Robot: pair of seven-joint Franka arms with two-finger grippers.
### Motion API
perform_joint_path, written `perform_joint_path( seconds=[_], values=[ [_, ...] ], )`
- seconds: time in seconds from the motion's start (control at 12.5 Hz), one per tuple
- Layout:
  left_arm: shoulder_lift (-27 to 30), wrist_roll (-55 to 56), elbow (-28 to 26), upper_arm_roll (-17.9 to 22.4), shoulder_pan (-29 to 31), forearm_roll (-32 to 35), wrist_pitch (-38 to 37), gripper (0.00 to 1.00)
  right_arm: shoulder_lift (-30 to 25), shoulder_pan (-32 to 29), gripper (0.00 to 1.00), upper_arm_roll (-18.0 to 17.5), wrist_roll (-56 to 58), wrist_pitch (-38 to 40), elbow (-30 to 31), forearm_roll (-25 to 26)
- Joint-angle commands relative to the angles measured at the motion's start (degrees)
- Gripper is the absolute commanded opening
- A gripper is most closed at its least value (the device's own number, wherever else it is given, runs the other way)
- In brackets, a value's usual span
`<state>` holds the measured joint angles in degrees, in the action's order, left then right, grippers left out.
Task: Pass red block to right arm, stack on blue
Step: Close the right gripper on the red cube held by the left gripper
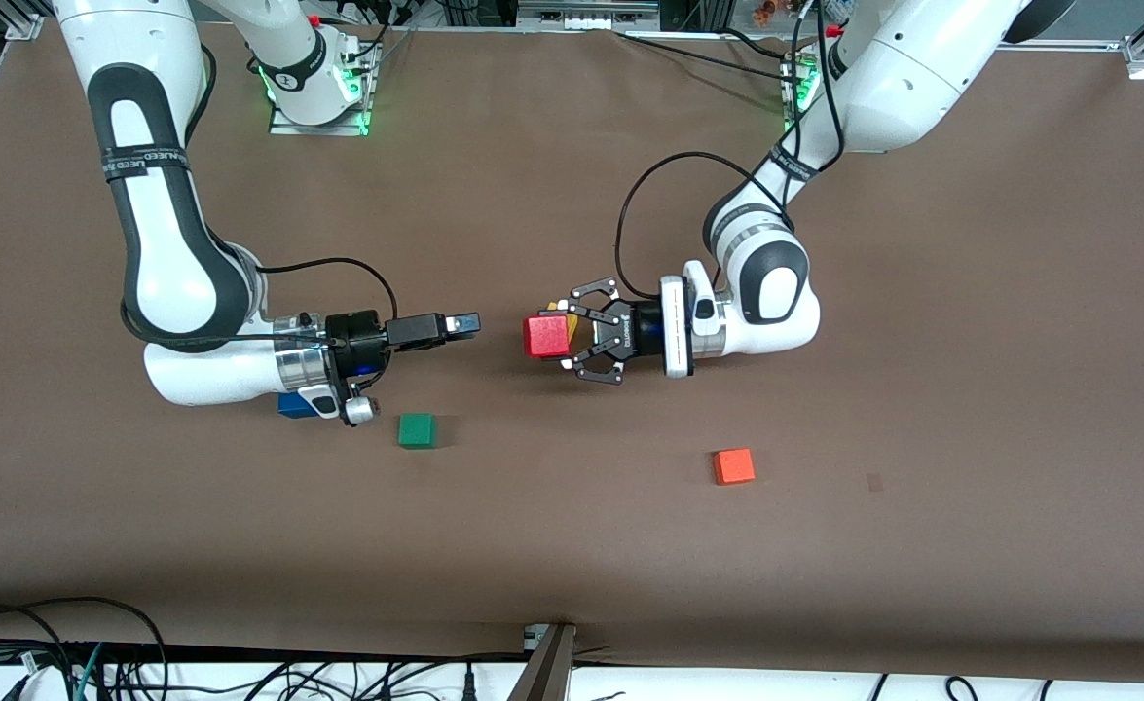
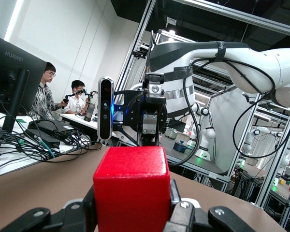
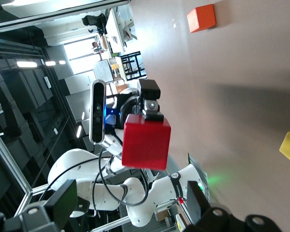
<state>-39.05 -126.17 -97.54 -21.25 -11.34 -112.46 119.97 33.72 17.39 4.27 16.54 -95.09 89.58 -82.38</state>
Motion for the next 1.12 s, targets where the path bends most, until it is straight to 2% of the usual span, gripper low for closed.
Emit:
perform_joint_path(
  seconds=[0.0, 0.24, 0.88, 0.96, 1.04],
  values=[
    [-0.76, -2.07, 1.57, 0.15, -1.66, -3.1, 1.75, 0.04, -1.2, 1.94, 1.0, 0.12, 0.34, -3.51, 2.0, -1.47],
    [-0.68, -2.15, 1.66, 0.15, -4.21, -7.23, 3.96, 0.04, -1.2, 3.88, 1.0, 0.12, -1.32, -6.95, 1.91, -1.56],
    [-0.32, -2.07, 1.74, 0.24, -3.95, -7.86, 4.05, 0.04, -0.67, 5.28, 0.98, 0.21, -2.74, -8.71, 2.0, -1.47],
    [-0.32, -2.07, 1.74, 0.24, -3.95, -7.86, 4.05, 0.04, -0.67, 5.46, 0.93, 0.21, -2.74, -8.97, 2.0, -1.47],
    [-0.32, -2.07, 1.74, 0.24, -3.86, -7.86, 4.05, 0.04, -0.67, 5.46, 0.77, 0.21, -2.65, -9.06, 2.0, -1.38]
  ],
)
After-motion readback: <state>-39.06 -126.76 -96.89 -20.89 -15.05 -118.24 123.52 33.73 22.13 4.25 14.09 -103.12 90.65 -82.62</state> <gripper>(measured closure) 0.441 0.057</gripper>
